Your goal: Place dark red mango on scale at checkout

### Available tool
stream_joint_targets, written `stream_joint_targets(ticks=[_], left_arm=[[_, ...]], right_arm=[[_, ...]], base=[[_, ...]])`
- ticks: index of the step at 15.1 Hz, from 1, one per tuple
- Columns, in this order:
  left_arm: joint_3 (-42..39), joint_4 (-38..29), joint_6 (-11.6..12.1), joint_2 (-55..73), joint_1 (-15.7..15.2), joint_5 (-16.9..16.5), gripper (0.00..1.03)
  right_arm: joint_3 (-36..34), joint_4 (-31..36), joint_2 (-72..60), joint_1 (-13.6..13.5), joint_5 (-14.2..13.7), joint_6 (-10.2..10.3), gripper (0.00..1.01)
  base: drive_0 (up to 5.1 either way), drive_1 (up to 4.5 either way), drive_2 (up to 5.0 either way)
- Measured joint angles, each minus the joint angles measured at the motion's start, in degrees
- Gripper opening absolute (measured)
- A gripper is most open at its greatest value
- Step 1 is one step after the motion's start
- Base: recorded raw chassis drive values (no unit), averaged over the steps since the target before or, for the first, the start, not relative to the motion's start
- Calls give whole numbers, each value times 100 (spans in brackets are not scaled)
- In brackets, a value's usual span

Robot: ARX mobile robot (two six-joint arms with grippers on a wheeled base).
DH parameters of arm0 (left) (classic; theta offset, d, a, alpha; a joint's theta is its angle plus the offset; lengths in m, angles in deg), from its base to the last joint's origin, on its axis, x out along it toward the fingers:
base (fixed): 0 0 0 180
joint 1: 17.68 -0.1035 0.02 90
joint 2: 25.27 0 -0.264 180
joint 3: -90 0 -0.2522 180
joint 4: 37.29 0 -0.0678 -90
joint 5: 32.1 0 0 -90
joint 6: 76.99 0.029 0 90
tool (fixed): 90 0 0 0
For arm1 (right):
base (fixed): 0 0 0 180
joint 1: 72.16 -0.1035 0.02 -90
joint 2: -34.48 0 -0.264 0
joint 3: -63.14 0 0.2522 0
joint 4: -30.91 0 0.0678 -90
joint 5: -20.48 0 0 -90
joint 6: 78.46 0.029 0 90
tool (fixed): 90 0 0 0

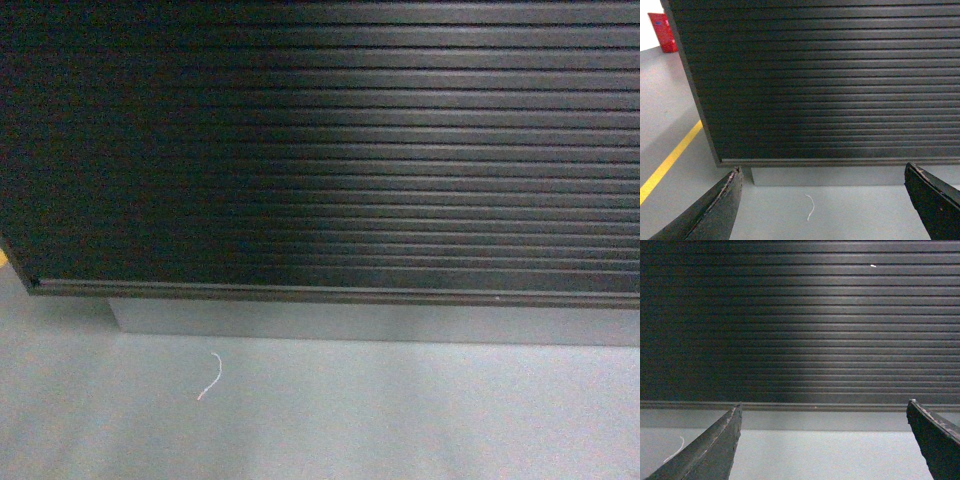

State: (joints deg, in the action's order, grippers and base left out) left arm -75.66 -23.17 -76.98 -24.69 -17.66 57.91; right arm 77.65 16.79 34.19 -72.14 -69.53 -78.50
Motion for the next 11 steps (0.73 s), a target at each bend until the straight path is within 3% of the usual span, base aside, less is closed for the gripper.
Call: stream_joint_targets(ticks=[8,11], left_arm=[[0,11,0,0,0,0,98],[0,-35,0,0,0,-2,98]], right_arm=[[0,-4,0,0,2,0,98],[0,17,0,0,4,0,98]], base=[[0,429,-430],[0,0,0]])
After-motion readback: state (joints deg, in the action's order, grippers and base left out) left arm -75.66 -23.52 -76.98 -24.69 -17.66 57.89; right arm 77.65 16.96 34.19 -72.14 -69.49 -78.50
